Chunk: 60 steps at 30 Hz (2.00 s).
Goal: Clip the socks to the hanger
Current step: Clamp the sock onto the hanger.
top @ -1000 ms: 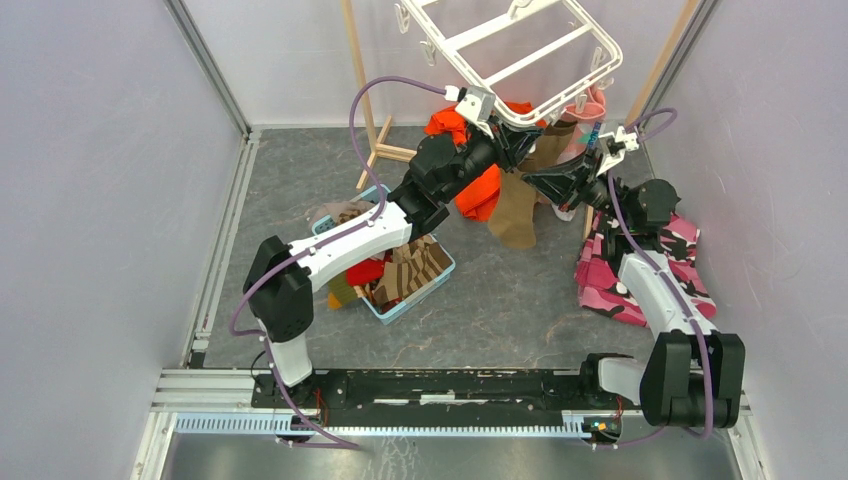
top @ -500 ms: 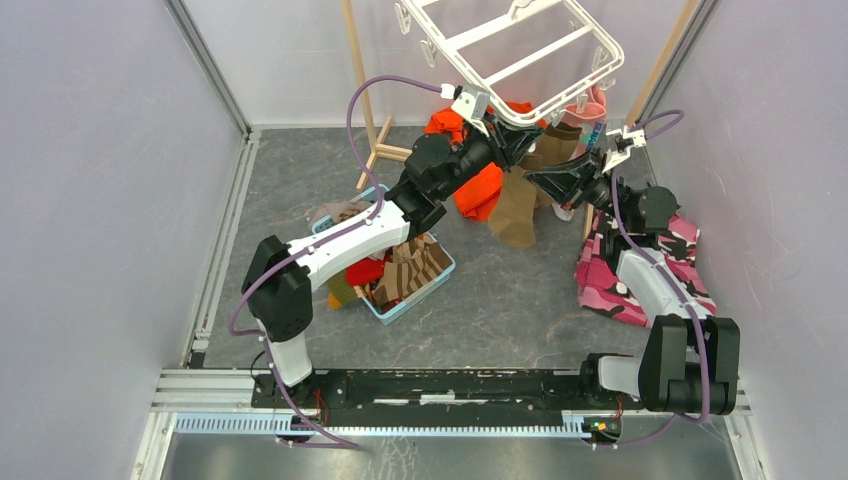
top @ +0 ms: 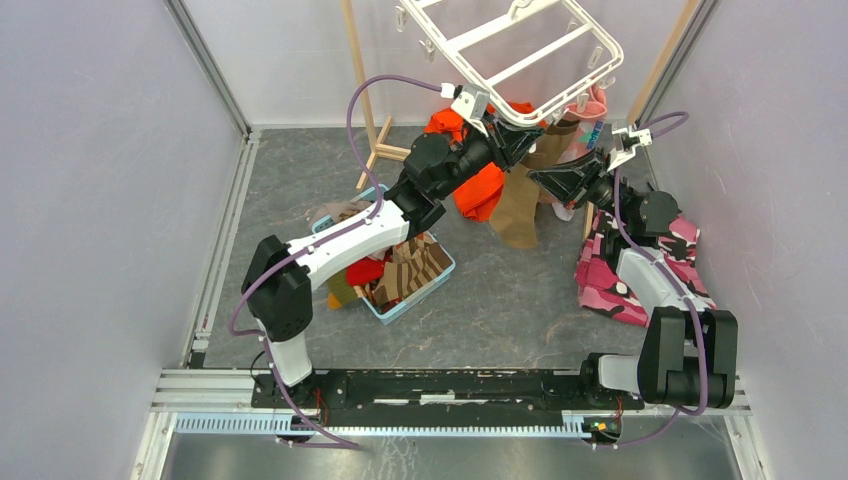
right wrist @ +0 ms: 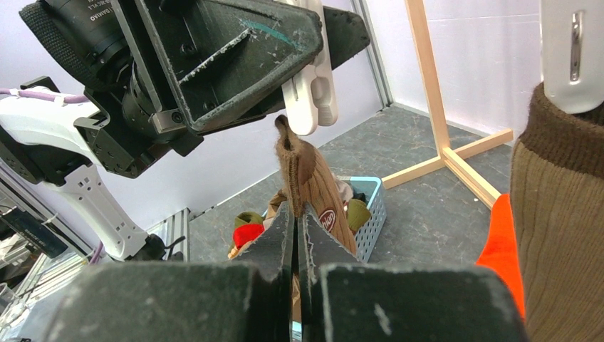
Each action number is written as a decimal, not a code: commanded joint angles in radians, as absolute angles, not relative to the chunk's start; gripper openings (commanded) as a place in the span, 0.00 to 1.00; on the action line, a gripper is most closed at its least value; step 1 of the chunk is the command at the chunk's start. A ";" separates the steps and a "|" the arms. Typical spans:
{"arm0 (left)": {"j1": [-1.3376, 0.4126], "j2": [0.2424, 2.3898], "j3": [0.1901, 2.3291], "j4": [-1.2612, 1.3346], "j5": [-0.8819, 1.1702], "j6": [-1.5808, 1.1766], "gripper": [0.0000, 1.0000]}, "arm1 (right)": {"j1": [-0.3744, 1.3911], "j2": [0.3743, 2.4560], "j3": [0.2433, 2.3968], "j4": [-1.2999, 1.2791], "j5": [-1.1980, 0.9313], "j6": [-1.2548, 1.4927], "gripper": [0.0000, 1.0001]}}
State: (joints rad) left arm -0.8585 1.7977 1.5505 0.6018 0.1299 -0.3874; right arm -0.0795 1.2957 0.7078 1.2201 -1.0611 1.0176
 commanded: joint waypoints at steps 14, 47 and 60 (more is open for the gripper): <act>-0.848 1.746 1.547 0.675 0.187 -0.452 0.02 | -0.087 1.301 0.704 1.303 -1.043 1.087 0.00; -0.838 1.770 1.554 0.682 0.224 -0.457 0.02 | -0.111 1.327 0.753 1.477 -1.038 1.272 0.00; -0.834 1.779 1.568 0.680 0.260 -0.449 0.03 | -0.118 1.357 0.796 1.512 -1.061 1.303 0.00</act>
